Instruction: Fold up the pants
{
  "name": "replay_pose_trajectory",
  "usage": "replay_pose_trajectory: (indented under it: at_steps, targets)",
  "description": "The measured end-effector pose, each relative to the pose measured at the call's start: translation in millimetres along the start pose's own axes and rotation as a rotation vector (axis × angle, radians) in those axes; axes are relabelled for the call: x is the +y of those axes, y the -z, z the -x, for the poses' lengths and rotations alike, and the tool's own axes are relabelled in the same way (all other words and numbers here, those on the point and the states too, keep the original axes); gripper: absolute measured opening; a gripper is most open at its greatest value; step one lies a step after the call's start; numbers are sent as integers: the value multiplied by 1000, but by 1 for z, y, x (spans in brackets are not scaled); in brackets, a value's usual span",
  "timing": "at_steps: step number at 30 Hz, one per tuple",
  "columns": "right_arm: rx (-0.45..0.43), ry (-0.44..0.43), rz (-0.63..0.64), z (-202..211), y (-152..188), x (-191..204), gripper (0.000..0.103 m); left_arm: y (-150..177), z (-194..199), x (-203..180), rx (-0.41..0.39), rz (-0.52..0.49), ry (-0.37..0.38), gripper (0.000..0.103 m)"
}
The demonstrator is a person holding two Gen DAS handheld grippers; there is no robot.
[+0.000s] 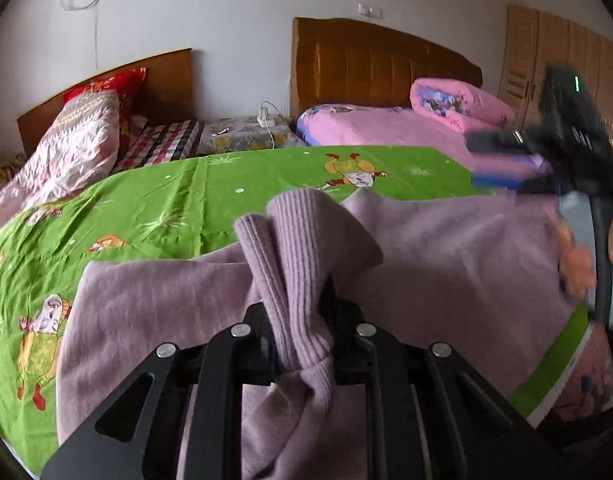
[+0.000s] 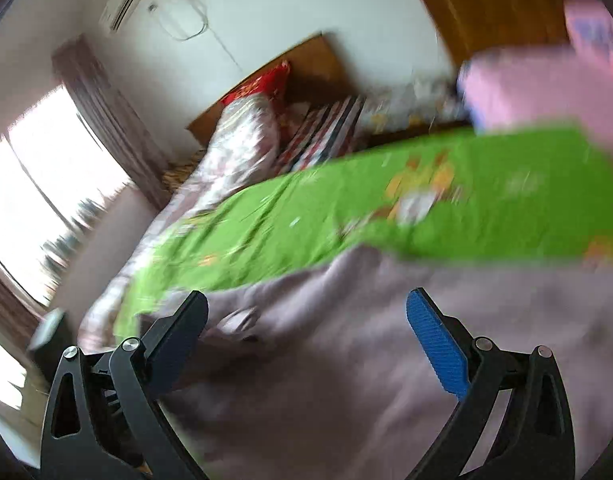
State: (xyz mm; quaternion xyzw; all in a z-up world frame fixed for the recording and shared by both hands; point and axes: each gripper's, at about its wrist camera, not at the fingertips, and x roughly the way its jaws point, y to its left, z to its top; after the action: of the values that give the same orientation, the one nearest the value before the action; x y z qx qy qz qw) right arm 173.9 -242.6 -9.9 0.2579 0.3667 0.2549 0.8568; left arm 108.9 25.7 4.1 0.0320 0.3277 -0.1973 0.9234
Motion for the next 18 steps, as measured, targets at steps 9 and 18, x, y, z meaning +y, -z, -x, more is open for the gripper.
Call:
replay_pose_trajectory:
  at_steps: [9, 18]
  targets:
    - [384, -422, -461, -96, 41, 20, 97, 12, 8, -14, -77, -11, -13, 22]
    - [491, -270, -291, -148, 48, 56, 96, 65, 50, -64, -53, -289, 9, 78]
